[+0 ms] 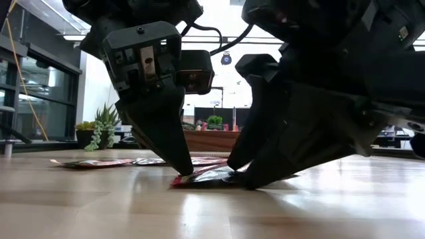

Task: Pick & Place Tea
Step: Put the red tea bag in the middle section of the wooden organizer

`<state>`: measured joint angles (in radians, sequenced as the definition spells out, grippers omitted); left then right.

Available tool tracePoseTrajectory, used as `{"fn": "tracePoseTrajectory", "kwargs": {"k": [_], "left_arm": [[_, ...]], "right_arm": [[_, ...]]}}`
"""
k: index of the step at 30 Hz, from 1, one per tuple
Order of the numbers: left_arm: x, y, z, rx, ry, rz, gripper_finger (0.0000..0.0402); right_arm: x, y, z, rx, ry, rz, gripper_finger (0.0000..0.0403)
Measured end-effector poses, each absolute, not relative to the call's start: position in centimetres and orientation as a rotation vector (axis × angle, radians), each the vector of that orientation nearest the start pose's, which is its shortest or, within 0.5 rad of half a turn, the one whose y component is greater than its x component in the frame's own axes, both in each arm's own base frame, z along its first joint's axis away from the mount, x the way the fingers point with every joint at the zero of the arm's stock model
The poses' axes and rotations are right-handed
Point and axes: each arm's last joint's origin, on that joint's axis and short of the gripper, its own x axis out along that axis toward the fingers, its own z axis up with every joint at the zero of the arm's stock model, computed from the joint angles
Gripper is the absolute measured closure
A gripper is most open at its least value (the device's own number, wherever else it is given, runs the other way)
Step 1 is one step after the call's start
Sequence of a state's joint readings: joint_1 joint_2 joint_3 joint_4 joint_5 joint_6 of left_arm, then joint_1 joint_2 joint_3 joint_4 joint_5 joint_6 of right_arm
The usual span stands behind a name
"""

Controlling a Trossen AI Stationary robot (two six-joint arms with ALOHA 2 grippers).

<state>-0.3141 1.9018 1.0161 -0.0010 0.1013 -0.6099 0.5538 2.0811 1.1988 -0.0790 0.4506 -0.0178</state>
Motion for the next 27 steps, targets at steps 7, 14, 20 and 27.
{"fn": "tracePoseTrajectory", "kwargs": {"k": [7,14,20,27], "left_arm": [[34.9,-11.7,12.6,-0.47,0.977,-0.112,0.0401],[34.9,-11.7,12.6,-0.467,0.976,-0.104,0.0401],[34.9,-11.7,12.6,-0.469,0.974,-0.108,0.0401],[34.9,-11.7,12.6,-0.472,0.981,-0.127,0.0401]], "right_arm": [[35.1,20.2,10.6,-0.458,0.853,0.108,0.0383],[36.1,21.2,12.5,-0.419,0.843,0.039,0.04],[37.5,21.8,15.4,-0.401,0.822,-0.004,0.0401],[38.1,22.3,17.3,-0.339,0.81,-0.027,0.0402]]}}
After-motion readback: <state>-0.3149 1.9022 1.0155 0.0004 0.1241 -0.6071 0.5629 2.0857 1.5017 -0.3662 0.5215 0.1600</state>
